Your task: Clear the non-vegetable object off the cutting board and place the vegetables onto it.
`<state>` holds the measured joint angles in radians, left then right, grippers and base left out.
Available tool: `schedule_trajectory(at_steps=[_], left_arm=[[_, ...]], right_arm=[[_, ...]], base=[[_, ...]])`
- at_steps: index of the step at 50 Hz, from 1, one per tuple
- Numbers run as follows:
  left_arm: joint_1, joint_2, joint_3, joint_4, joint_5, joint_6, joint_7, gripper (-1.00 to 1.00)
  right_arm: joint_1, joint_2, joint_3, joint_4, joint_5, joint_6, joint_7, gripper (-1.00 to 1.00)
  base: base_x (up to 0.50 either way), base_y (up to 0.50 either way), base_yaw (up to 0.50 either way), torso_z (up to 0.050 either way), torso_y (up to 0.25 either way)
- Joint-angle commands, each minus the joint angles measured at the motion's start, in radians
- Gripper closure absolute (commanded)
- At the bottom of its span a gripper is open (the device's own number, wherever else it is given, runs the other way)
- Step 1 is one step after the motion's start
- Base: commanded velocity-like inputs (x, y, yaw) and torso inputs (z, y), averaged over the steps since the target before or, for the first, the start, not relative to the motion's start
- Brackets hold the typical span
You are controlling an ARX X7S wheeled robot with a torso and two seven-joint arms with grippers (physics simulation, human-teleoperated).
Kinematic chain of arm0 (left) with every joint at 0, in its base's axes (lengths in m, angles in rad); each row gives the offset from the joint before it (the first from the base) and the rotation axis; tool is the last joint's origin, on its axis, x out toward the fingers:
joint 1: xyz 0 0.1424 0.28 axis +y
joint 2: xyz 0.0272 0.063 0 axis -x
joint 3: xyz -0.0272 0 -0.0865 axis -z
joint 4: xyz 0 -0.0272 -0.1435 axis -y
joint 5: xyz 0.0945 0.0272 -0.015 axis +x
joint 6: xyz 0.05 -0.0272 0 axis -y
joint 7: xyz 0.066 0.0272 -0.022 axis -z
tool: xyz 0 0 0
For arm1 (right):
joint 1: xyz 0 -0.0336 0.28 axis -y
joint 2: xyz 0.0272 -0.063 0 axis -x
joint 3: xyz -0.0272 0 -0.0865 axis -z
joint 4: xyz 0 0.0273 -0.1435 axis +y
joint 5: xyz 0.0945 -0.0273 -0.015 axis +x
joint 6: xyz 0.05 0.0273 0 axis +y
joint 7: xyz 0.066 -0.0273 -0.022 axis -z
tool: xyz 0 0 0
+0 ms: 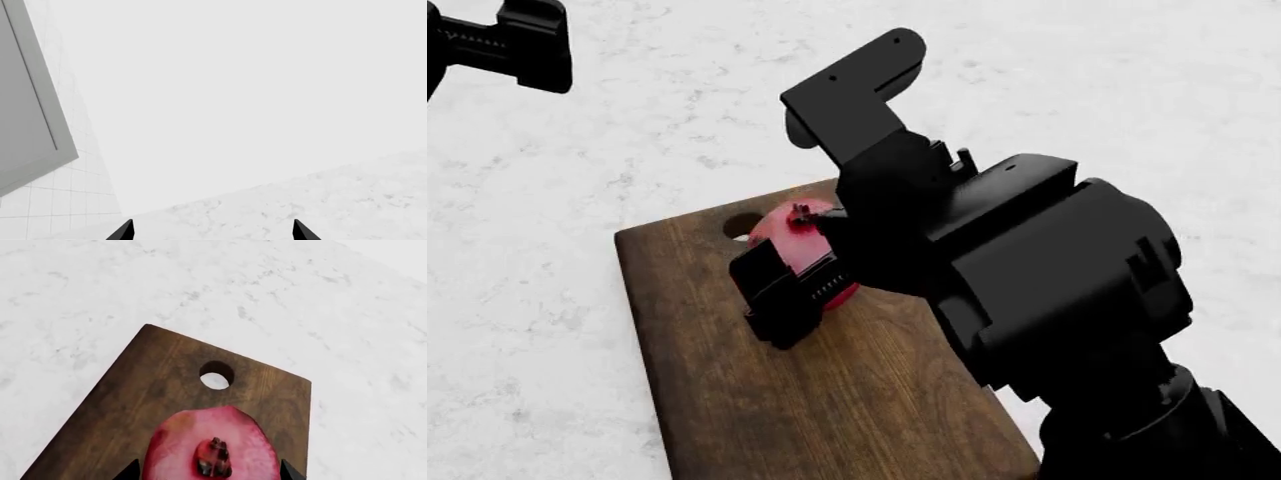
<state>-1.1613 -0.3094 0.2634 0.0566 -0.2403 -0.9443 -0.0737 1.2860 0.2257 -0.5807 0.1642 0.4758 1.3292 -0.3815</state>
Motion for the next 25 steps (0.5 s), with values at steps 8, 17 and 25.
schedule_trajectory(at_steps=[8,17,25], left_arm=[[-0.016,0.013,-0.028,-0.008,-0.010,-0.007,0.037,-1.00],[-0.017,0.011,-0.032,0.014,-0.017,-0.024,0.032,-1.00],[-0.028,0.012,-0.037,0.036,-0.026,-0.044,0.028,-1.00]], right_arm=[[-0.048,-0.012,-0.031,0.103,-0.028,-0.081,-0.063,-1.00],[-0.058,0.009,-0.010,0.025,-0.011,-0.024,-0.032,1.00],[-0.006,0.024,0.024,-0.087,0.016,0.072,-0.005,1.00]], base=[[0.00,0.00,0.00,0.000,0.000],[0.00,0.00,0.00,0.000,0.000],[0.00,0.00,0.00,-0.002,0.000]])
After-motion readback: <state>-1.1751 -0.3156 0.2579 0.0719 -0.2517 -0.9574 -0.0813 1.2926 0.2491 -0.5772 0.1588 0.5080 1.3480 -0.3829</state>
